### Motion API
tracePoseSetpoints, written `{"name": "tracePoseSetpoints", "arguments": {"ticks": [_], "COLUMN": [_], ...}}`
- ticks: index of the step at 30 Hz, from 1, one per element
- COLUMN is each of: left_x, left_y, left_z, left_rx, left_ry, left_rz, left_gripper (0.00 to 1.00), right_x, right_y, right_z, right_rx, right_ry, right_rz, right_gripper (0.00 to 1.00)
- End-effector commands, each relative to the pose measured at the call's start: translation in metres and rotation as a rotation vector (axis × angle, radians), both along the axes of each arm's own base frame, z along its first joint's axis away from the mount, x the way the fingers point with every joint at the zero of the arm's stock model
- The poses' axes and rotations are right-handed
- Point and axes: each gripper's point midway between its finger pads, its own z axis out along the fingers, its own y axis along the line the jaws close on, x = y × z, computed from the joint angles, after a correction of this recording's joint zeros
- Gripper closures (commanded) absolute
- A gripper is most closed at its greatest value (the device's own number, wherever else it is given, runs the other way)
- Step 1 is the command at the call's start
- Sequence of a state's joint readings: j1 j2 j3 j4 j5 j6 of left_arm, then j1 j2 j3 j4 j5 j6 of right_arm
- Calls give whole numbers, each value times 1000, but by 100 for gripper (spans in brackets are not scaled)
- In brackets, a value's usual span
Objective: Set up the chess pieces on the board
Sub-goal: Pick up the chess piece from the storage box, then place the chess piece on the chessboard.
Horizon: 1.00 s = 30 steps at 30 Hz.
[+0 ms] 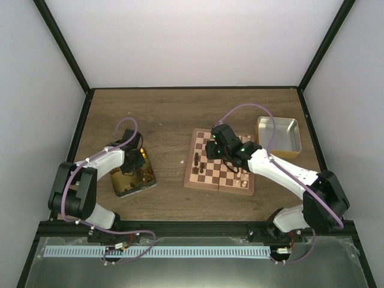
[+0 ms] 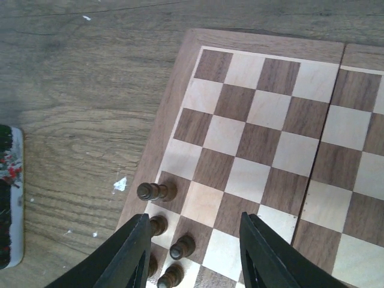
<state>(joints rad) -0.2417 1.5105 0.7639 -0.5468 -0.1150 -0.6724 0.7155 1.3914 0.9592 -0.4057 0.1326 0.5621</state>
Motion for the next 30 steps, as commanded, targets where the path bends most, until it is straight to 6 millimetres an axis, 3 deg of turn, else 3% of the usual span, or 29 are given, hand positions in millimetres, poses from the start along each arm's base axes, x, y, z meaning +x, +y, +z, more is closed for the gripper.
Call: {"name": "tracePoseSetpoints", "arguments": {"ticks": [1,12,23,27,30], "left_x": [-2,1,16,18,18], "left_y": [-1,-9,-68,-87,-94], "left_z": [7,59,163,179,184], "left_rx": [-18,-152,-614,-735,-788], "left_ry": [-24,-227,-487,-480,-468], "left_rz": [-6,75,39,10,2], "left_gripper": [86,89,84,84,83], "right_x": [-2,-35,-59,-56,-46], "right_y": [11,79,148,178,189], "right_z": [18,63,97,91,92], "right_rx": [69,430,722,758,756], "right_ry": [-38,-57,-28,70,85], "right_rz": [66,408,511,483,457], "right_gripper": [57,47,39,40,43]}}
